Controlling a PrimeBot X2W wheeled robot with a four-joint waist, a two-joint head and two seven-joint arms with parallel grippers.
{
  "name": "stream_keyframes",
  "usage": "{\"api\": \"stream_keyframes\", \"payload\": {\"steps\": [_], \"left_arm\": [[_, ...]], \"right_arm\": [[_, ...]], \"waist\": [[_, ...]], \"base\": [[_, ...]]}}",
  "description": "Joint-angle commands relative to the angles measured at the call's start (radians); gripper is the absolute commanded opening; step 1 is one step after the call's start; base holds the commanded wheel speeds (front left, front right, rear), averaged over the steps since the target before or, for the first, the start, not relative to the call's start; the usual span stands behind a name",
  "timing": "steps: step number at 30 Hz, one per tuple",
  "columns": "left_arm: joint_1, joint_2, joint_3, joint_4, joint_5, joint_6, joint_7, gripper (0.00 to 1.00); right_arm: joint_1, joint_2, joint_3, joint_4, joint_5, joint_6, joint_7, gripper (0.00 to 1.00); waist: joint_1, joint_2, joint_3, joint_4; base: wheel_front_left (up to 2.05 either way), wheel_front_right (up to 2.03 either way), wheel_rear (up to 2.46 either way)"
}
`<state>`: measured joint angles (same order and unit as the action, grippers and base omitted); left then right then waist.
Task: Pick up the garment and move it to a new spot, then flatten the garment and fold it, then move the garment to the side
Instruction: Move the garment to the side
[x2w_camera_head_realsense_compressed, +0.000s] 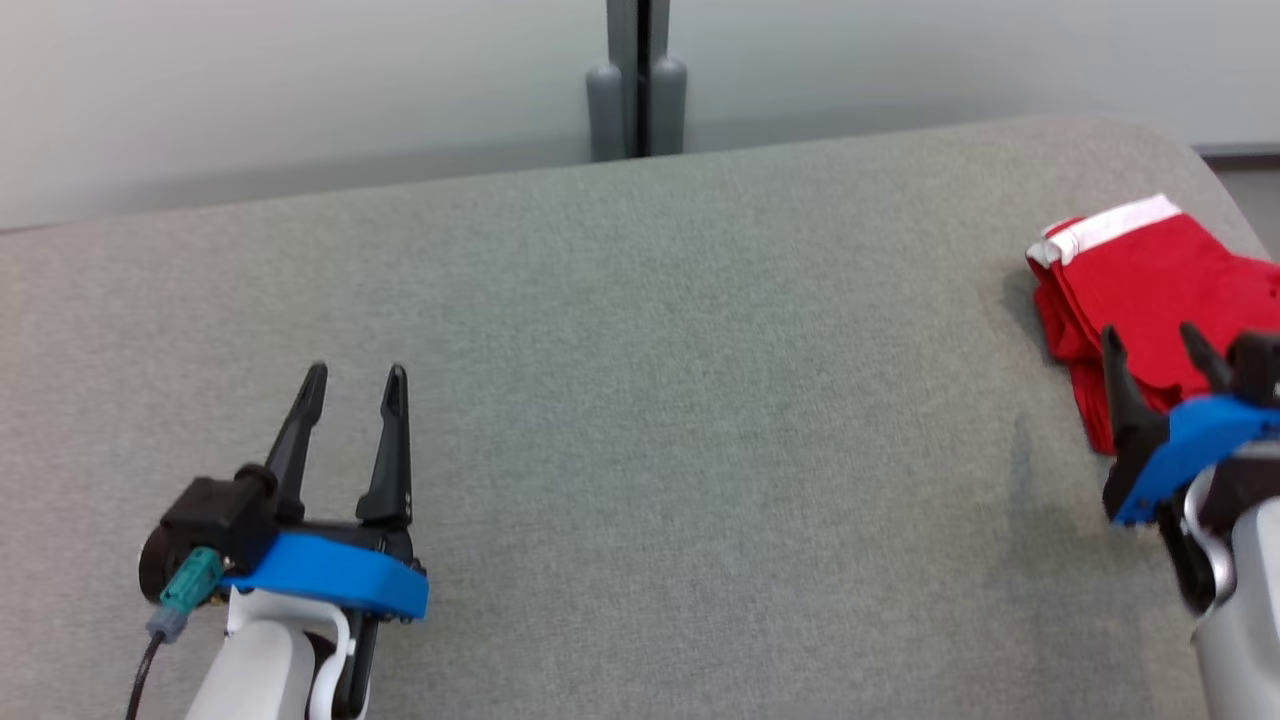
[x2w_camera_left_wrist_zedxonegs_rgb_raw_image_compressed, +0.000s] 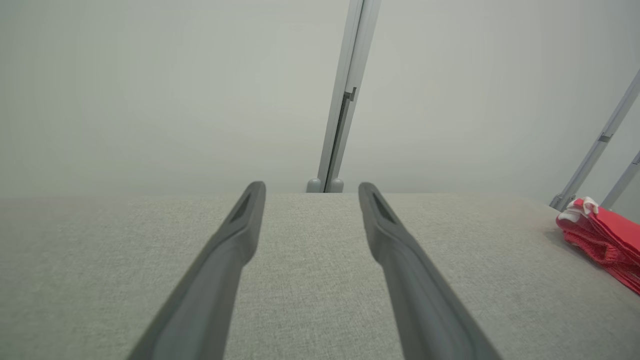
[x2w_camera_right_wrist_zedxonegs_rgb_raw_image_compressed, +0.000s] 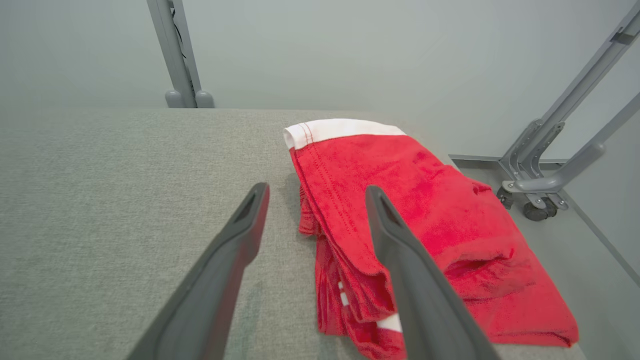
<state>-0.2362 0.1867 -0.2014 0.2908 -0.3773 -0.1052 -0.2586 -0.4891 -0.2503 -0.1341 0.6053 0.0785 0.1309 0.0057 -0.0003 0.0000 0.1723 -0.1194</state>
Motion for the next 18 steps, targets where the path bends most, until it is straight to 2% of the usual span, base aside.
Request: {"api": "stream_keyframes", "payload": {"steps": [1,8,12,18], "left_arm": [[0.016,-0.001,0.007,0.009,-0.002,0.004,-0.005,1.0],[0.077,-0.028,0.036,0.047,-0.003,0.01,-0.007,1.0],[0.108,-0.04,0.054,0.066,0.01,0.009,-0.007,1.0],[0.145,-0.051,0.082,0.08,0.026,0.003,-0.007,1.0]], "right_arm": [[0.039,0.008,-0.009,-0.025,0.013,0.0,-0.012,1.0],[0.268,0.095,-0.051,-0.294,0.054,0.0,-0.067,1.0],[0.372,0.133,-0.032,-0.425,0.043,0.0,-0.1,1.0],[0.46,0.159,-0.006,-0.49,0.023,0.0,-0.114,1.0]], "waist": [[0.0003,0.0,-0.019,0.0],[0.0003,0.0,-0.102,0.051],[0.0003,0.0,-0.133,0.076],[0.0003,0.0,-0.166,0.109]], "base": [[0.0,0.0,0.0],[0.0,0.0,0.0],[0.0,0.0,0.0],[0.0,0.0,0.0]]}}
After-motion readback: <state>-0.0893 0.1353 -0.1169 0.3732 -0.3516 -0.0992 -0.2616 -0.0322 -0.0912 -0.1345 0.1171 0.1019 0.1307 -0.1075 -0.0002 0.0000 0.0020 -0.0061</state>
